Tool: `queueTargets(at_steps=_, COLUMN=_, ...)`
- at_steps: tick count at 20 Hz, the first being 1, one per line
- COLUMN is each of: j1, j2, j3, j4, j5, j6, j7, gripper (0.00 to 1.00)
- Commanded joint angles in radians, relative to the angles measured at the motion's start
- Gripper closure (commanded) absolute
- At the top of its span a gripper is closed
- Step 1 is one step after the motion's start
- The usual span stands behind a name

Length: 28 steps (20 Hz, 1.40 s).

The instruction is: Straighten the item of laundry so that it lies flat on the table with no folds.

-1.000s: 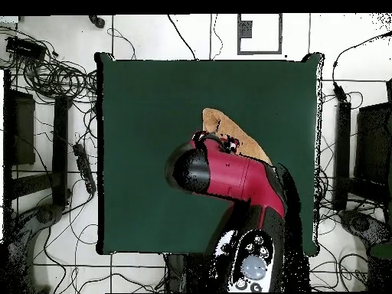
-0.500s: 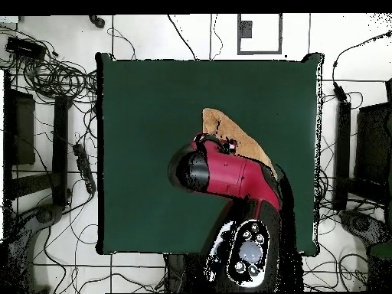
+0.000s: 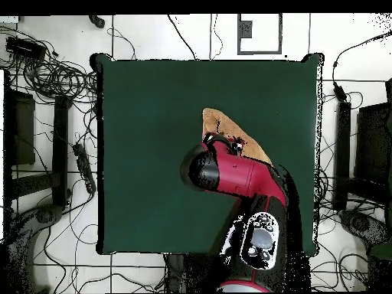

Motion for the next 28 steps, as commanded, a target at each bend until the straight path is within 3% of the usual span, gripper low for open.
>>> queueTargets(at_steps=1, j1=-0.024, j2=0.064, j3=0.158, j4=0.085, j5=-0.009, j6=-0.087, j7=0.155, gripper=0.00)
queueTargets(at_steps=18, j1=0.008, j2=0.096, j3=0.150, j4=0.108, j5=0.027, j6=-0.129, j7=0.200, gripper=0.00)
queueTargets(at_steps=28, j1=-0.018, j2=0.143, j3=0.197, j4=0.109, j5=0.023, j6=-0.188, j7=0.199, gripper=0.00)
